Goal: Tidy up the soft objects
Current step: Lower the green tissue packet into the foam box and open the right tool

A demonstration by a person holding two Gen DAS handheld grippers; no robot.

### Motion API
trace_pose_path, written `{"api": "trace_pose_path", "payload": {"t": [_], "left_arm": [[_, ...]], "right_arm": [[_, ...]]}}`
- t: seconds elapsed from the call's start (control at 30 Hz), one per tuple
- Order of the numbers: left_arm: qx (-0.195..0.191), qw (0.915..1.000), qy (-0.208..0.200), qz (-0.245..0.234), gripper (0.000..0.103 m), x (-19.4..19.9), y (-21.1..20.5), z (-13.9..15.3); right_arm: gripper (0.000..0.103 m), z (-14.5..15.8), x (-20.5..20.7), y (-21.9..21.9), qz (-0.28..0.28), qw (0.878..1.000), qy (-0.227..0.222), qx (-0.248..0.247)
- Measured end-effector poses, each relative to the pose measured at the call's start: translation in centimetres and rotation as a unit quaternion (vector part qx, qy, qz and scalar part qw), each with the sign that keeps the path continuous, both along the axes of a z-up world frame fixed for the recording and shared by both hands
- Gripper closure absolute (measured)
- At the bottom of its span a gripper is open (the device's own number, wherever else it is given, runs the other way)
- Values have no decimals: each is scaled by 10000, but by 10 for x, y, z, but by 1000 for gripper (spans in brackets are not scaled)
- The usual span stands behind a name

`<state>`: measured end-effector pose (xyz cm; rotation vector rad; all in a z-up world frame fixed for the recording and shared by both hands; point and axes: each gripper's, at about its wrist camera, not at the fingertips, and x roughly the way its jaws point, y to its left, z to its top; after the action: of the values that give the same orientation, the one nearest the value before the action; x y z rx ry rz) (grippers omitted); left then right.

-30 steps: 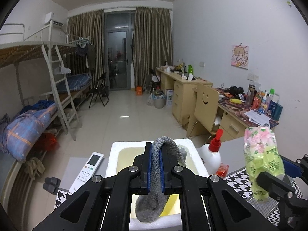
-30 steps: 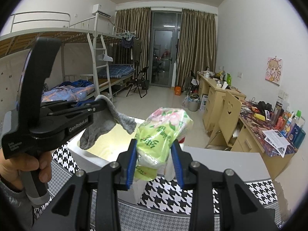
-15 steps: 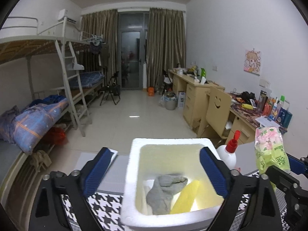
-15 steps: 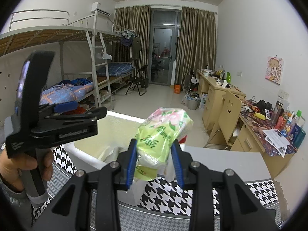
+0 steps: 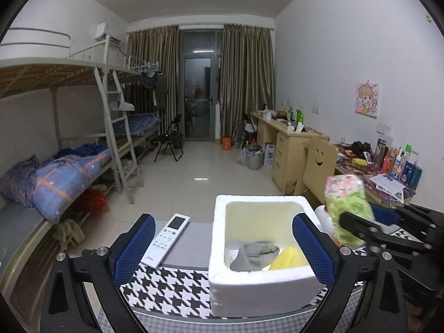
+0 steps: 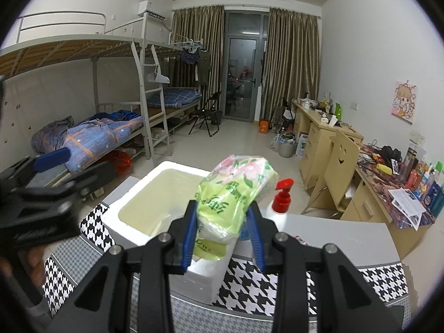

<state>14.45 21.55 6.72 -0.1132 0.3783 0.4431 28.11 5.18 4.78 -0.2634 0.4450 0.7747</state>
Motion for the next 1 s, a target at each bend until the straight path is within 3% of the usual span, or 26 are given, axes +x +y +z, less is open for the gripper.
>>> {"api": "trace_pose_path", "payload": {"t": [0.27,1.0], "left_arm": [[195,9995,-120,199,1,-18,1,2],[67,9969,-238,751,1,-65,20,-10]], "right_arm": [[63,-1,2,17,60,9999,81,-9],[63,-10,17,49,208,9993,310,-71]]}}
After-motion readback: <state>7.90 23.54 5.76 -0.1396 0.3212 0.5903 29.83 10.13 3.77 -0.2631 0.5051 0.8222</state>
